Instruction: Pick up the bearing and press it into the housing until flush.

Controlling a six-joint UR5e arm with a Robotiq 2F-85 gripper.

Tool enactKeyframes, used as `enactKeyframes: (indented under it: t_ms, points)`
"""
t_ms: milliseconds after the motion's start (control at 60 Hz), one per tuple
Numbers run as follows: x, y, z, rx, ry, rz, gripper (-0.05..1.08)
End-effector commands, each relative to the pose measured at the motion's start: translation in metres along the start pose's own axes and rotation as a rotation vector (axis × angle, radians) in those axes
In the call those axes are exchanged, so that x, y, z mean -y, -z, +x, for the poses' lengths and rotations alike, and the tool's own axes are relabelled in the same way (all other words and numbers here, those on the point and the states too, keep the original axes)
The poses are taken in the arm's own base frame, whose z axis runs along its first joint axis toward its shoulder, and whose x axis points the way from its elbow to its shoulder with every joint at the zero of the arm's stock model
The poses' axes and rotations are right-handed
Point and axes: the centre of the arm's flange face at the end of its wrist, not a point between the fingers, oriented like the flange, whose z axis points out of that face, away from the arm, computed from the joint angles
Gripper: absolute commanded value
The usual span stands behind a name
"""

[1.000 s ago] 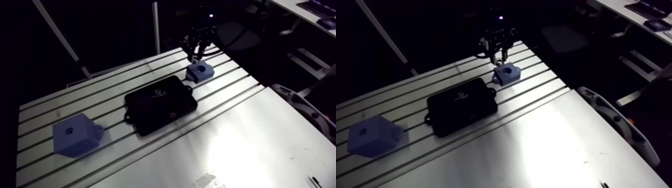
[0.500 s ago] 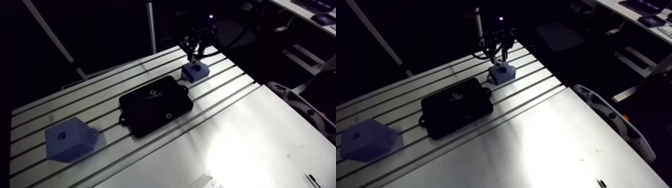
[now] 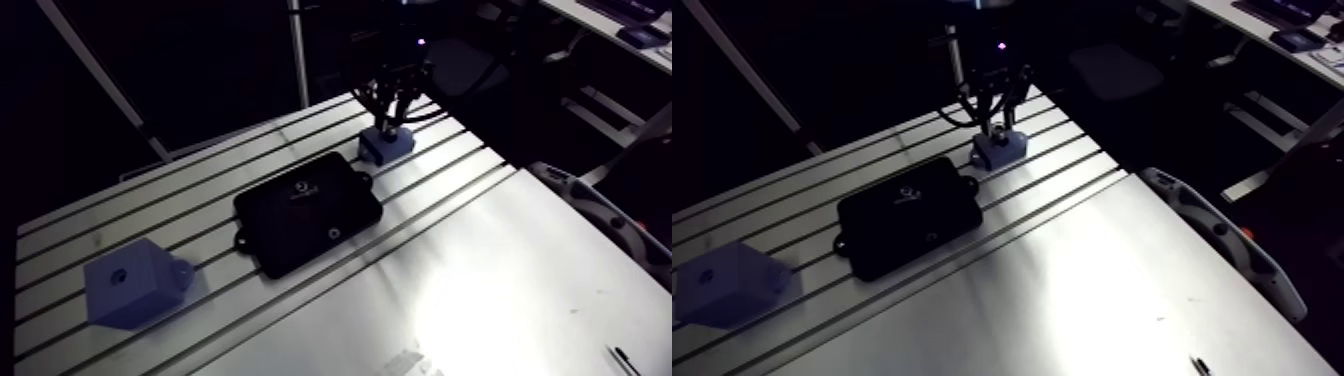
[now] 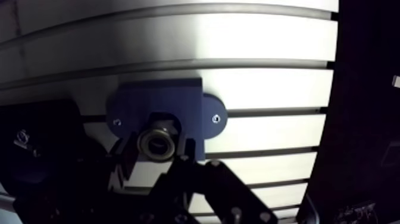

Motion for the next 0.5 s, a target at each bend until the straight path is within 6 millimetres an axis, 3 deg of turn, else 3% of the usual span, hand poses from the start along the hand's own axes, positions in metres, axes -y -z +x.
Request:
enactKeyframes:
  t_ms: [17,500]
  points:
    - [0.0009,-0.0021,-0.0007,0.003,0.000,0.002,0.59]
    - [0.0003,-0.0098,0.0010,-0.002,-0.001,-0.002,0.59]
